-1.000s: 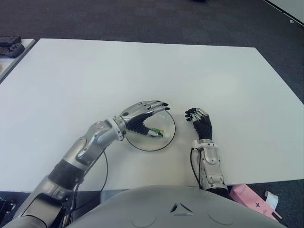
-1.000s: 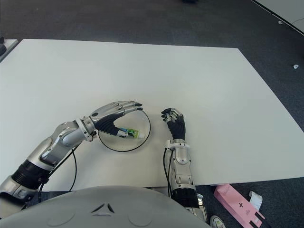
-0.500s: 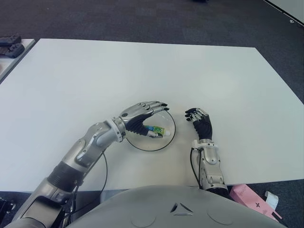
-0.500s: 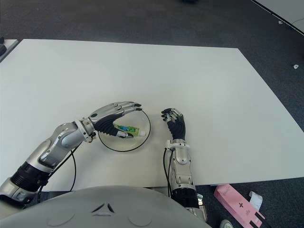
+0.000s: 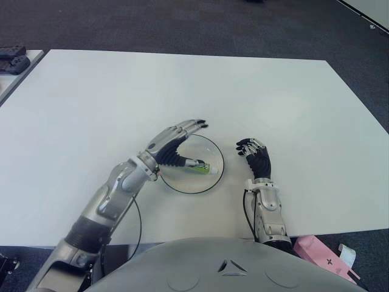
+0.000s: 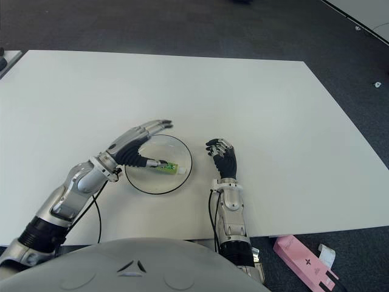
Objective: Put the toothpaste on the table into the plate.
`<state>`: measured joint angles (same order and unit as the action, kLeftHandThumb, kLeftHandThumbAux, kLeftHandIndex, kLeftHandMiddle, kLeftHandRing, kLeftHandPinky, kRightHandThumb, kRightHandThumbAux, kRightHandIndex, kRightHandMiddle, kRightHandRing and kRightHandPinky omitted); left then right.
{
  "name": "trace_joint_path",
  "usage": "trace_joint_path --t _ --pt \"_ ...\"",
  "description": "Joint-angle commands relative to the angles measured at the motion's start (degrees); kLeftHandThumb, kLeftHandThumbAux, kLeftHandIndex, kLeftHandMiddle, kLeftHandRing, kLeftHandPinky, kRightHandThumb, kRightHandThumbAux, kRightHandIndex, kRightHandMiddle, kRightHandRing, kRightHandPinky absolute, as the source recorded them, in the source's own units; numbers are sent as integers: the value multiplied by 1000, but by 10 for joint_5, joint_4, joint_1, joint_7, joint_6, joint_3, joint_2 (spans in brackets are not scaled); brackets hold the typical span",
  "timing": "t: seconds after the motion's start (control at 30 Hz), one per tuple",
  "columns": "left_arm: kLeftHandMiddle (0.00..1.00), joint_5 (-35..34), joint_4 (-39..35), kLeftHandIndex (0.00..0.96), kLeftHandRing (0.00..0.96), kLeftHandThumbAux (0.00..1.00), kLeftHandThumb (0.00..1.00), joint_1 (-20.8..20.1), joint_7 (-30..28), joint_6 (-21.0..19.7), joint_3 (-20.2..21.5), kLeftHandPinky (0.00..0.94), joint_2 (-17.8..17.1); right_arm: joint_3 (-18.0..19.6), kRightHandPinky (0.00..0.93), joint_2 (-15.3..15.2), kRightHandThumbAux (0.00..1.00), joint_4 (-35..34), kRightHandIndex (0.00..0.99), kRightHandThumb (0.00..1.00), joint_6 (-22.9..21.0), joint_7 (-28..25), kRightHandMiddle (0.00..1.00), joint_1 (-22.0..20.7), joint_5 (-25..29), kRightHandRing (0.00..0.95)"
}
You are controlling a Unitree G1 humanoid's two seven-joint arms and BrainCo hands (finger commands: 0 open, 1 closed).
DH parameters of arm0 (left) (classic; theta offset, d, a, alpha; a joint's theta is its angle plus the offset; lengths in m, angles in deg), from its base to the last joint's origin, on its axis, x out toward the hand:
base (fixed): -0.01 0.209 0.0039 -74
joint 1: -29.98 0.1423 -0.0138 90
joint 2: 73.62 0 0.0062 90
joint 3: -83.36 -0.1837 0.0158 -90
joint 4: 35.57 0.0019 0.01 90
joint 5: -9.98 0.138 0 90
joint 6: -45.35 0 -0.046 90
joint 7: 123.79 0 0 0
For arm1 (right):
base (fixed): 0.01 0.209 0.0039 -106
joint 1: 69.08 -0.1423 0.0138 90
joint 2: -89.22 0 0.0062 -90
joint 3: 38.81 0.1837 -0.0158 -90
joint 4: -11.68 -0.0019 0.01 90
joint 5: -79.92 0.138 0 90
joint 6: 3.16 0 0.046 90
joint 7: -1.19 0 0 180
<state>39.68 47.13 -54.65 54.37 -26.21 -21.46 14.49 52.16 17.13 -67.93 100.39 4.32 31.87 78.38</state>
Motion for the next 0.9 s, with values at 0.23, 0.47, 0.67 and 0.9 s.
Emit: trace_joint_path --t 0.23,0.47,0.67,0.9 --pt "384 -263 -10 361 356 954 48 43 47 -78 89 366 167 -2 479 -1 732 25 428 708 -19 -4 481 14 1 474" --pt "447 -359 -10 463 433 995 178 51 25 -98 136 445 189 0 488 0 732 31 428 708 -14 -6 483 11 4 481" --pt "473 -378 -37 440 472 779 600 56 56 -149 152 474 216 2 496 1 731 37 428 708 -14 -9 489 8 8 488" --pt "489 -381 -47 434 509 726 700 60 82 -161 172 521 234 4 501 -1 731 46 429 708 -6 -14 496 2 12 496"
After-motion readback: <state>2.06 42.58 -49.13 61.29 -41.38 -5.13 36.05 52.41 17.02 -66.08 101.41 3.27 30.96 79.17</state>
